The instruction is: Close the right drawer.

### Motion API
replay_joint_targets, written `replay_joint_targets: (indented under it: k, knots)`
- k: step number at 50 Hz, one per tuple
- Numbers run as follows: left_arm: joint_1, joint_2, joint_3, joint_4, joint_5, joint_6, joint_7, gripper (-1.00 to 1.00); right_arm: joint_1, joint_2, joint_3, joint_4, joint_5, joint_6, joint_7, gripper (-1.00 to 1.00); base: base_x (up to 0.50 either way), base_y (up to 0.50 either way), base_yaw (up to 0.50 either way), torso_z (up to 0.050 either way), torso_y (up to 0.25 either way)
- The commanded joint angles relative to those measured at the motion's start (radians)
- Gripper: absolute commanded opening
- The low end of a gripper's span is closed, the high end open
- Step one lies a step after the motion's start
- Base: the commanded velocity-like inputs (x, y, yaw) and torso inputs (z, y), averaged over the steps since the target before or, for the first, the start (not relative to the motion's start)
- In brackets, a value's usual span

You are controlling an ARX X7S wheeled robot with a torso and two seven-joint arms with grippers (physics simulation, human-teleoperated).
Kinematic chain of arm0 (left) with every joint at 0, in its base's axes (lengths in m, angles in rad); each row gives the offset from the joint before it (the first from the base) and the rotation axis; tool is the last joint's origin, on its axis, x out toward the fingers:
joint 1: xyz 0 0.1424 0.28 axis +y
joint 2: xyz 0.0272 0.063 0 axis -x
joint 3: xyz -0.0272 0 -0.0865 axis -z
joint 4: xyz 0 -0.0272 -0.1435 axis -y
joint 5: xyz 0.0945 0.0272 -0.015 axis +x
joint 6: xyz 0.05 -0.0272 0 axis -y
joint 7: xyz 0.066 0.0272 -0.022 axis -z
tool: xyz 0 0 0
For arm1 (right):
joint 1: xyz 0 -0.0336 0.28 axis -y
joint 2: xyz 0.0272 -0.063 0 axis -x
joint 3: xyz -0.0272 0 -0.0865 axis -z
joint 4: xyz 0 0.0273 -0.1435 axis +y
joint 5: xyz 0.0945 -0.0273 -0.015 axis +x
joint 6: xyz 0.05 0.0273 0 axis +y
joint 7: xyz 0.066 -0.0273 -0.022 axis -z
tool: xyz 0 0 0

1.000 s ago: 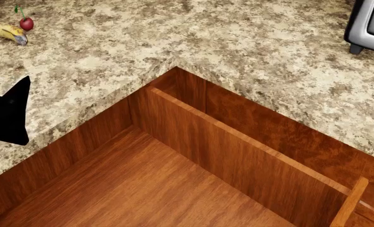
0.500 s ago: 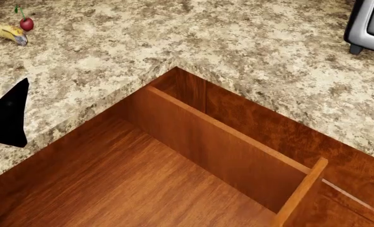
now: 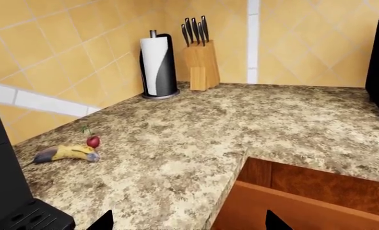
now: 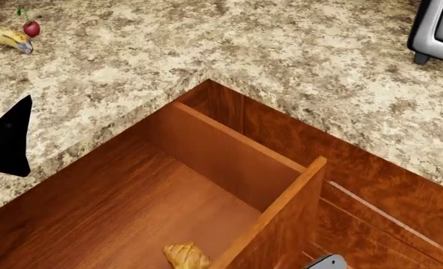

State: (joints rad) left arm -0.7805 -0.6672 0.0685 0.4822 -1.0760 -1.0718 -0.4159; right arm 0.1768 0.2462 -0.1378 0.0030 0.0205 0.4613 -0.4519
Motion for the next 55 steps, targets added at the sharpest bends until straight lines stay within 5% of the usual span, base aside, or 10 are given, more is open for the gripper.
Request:
replay_joint_targets:
  k: [1, 23, 32, 37, 55]
  knots:
    - [0.000, -0.004, 0.000, 0.001, -0.006, -0.001, -0.003, 1.00, 0.141, -0.048, -0.091, 0.256, -0.093, -0.059, -0.018, 1.00, 0.01, -0.01, 0.00, 0.000, 0.000]
    - [0.025, 0.002, 0.013, -0.010, 0.012, 0.026, 0.001, 1.00, 0.512, -0.244, -0.321, 0.760, -0.045, -0.235, -0.030, 1.00, 0.00, 0.00, 0.00, -0.001, 0.000]
    - [0.040, -0.007, 0.008, -0.017, 0.014, 0.039, 0.013, 1.00, 0.749, -0.246, -1.044, 1.119, 0.682, -0.480, 0.132, 1.00, 0.00, 0.00, 0.00, -0.001, 0.000]
    - [0.042, 0.001, 0.015, -0.018, 0.019, 0.043, 0.009, 1.00, 0.780, -0.246, -1.263, 1.138, 0.904, -0.541, 0.153, 1.00, 0.00, 0.00, 0.00, 0.000, 0.000]
    - [0.049, -0.010, 0.005, -0.012, 0.001, 0.043, 0.004, 1.00, 0.773, -0.246, -1.342, 1.154, 0.998, -0.660, 0.199, 1.00, 0.00, 0.00, 0.00, 0.000, 0.000]
